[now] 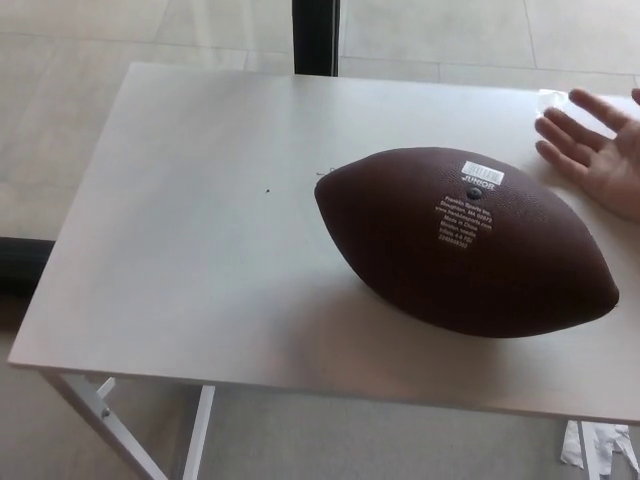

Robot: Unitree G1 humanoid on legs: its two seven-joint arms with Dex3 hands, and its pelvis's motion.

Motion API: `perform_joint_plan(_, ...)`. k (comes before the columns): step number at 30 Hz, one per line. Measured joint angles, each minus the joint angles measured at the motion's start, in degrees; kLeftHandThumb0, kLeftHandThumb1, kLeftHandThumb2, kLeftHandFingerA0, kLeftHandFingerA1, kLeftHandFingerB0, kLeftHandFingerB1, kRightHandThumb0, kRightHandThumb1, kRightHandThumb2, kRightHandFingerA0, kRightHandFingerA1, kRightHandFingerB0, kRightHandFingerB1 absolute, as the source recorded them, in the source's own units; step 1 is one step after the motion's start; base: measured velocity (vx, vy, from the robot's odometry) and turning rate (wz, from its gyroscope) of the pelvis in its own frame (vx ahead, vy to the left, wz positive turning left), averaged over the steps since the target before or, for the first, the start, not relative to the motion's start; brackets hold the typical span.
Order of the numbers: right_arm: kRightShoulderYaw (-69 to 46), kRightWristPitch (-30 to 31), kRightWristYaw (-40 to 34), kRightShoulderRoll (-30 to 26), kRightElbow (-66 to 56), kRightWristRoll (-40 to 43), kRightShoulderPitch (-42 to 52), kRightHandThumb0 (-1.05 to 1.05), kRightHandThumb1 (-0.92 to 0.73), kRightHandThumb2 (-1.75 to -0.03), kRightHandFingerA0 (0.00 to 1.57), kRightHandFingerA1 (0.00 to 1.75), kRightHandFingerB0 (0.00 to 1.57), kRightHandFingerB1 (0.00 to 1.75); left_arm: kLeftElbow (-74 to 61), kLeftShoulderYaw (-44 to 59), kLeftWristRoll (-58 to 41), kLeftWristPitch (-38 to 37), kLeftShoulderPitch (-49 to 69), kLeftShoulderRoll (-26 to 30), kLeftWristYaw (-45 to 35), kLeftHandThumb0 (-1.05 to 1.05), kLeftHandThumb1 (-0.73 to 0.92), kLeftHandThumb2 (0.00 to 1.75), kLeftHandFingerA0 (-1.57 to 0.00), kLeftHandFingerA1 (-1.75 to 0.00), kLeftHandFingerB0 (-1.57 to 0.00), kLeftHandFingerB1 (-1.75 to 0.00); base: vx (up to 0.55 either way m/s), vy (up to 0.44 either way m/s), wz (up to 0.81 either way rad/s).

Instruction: The robot uses both its hands to grab the left and right ends of a football kept in the middle of the desk infront of it, lifts it up and places it in the palm of a person

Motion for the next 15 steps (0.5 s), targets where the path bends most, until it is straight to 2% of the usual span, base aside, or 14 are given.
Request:
perform_joint_plan(2,2.5,0.8,-0.5,2.2,-1.4,0.0,-0.3,-0.83,-0.81,-0.65,0.49,0.40,0.35,0.31,-1.3,-3.0,0.3,1.4,-1.7,-2.0,0.5,-0.85,0.92,0.68,-0.36,-0.52,-0.23,-0.41,0.00,0.000,0.00)
perform_joint_plan(3,3.9,1.3,-0.9,3.6,-1.8,0.0,-0.6,-0.82,-0.87,-0.66,0.51,0.38,0.34,0.31,-1.9,-4.9,0.6,2.1,-2.4,-3.1,0.9,-0.84,0.92,0.68,-0.38,-0.51,-0.24,-0.40,0.00,0.000,0.00)
perform_joint_plan(7,9.5,2.6,-2.1,6.4,-2.0,-1.1,-0.8,-0.83,-0.86,-0.67,0.51,0.38,0.34,0.31,-3.8,-10.7,1.6,5.1,-3.6,-6.9,2.1,-0.82,0.92,0.68,-0.35,-0.51,-0.24,-0.40,0.00,0.000,0.00)
perform_joint_plan(8,10.4,2.8,-2.4,6.9,-1.9,-1.3,-0.8,-0.78,-0.68,-1.05,0.44,0.55,0.25,0.45,-4.1,-11.8,1.8,5.7,-3.5,-7.6,2.5,-0.83,0.92,0.70,-0.36,-0.52,-0.25,-0.41,0.00,0.000,0.00)
perform_joint_plan(12,14.6,3.9,-3.7,9.0,-0.8,-2.8,-0.4,-0.80,-0.67,-1.06,0.44,0.54,0.25,0.45,-4.7,-16.7,3.6,8.4,-2.0,-10.2,3.9,-0.82,0.92,0.71,-0.35,-0.53,-0.24,-0.41,0.00,0.000,0.00)
perform_joint_plan(15,16.2,4.2,-4.8,9.8,0.1,-3.9,0.2,-0.86,-0.72,-1.07,0.49,0.55,0.33,0.47,-4.7,-18.6,4.9,9.7,-0.2,-10.8,4.9,-0.80,0.92,0.74,-0.36,-0.53,-0.23,-0.39,0.00,0.000,0.00)
